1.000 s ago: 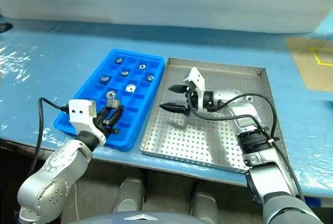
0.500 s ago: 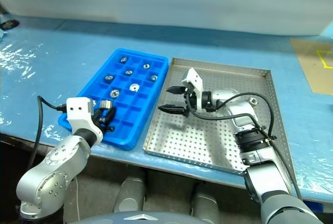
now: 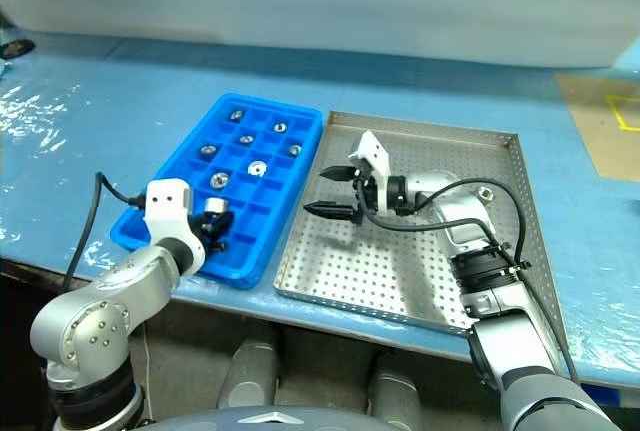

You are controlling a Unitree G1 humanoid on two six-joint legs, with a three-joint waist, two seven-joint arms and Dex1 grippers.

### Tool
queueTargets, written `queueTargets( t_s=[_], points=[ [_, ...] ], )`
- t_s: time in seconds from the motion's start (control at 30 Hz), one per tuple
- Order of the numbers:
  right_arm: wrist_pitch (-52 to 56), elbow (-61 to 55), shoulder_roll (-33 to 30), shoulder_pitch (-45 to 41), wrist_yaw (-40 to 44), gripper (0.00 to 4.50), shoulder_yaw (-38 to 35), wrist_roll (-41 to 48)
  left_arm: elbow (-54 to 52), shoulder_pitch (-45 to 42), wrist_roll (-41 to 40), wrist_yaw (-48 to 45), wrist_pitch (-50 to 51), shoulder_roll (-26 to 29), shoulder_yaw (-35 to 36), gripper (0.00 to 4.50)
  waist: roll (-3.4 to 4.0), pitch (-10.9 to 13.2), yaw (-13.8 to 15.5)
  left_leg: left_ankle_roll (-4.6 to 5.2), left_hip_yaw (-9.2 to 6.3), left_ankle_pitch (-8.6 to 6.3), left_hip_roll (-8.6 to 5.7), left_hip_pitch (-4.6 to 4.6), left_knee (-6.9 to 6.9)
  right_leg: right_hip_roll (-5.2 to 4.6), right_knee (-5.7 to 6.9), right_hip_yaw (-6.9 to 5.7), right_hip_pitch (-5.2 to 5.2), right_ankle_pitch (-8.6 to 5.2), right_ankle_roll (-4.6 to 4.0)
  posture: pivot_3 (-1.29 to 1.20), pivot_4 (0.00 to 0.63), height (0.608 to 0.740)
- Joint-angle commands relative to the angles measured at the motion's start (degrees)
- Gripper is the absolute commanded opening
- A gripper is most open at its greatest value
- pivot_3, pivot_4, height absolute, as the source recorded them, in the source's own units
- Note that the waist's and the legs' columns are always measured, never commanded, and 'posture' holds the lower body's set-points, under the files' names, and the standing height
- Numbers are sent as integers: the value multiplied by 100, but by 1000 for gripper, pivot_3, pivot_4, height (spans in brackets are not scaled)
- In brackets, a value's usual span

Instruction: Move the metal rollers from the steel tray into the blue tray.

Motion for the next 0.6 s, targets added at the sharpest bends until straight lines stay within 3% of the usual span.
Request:
queueTargets(
  t_s=[0.03,0.4,0.6],
  points=[
    [-66,-216,19,-63,-2,4500,-88,64,-117,-216,131,5,333,-55,185,1625,0,0,0,0,-1,0,0,0,0,0,0,0,0,0,0,358,150,740],
    [-55,-292,46,-8,-85,4500,-100,79,-39,-787,656,-178,1167,-292,459,1625,0,0,-5,1,-2,0,0,-2,2,-1,-1,-1,0,0,0,352,150,740],
    [-57,-311,50,11,-130,4500,-112,83,59,-876,703,-357,1173,-388,506,3485,0,0,-8,2,-2,0,-1,-3,1,-1,-1,-2,0,0,0,340,150,740]
  ],
)
